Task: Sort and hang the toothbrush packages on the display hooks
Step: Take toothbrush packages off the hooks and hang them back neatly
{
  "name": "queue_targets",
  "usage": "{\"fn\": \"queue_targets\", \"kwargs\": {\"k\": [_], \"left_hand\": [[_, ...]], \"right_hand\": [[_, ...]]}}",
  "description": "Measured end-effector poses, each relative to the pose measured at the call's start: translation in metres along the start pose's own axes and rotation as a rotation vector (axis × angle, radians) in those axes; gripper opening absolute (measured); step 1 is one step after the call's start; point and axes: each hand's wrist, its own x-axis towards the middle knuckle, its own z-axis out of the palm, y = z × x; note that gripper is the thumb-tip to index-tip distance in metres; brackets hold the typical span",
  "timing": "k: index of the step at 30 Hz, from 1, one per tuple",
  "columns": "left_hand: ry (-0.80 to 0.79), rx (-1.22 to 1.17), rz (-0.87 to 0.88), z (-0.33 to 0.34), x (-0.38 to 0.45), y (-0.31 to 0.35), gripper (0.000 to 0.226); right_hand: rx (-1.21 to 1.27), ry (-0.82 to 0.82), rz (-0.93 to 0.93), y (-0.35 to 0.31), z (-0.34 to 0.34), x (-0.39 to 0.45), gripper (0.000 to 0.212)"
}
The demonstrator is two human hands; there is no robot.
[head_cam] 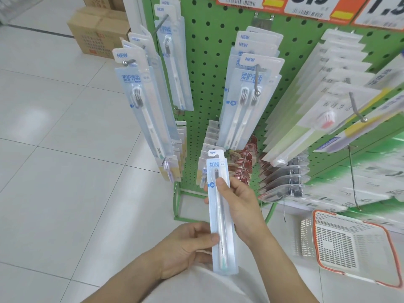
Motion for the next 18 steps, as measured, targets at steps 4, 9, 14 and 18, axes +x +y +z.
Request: {"fn": "queue_targets", "kwargs": {"k": [4, 9, 14, 18], "left_hand": [[0.002, 0.103, 0.094, 0.002, 0.003, -0.001, 0.044], [0.021, 0.116, 0.137, 0.002, 0.002, -0.005, 0.031], [0.037, 0.112, 0.182, 0.002, 0.001, -0.007, 0.035], [0.06, 0.101, 0.223, 0.001, 0.001, -0.011, 0.035]], "right_hand": [[-0.058, 0.017, -0.035, 0.006, 0.002, 0.0, 0.022], [-0.086, 0.018, -0.053, 0.008, 0.001, 0.002, 0.014], [-0.086, 0.03, -0.064, 0.01, -0.002, 0.002, 0.011], [-0.089, -0.039, -0.037, 0.01, -0.007, 0.001, 0.012]]}}
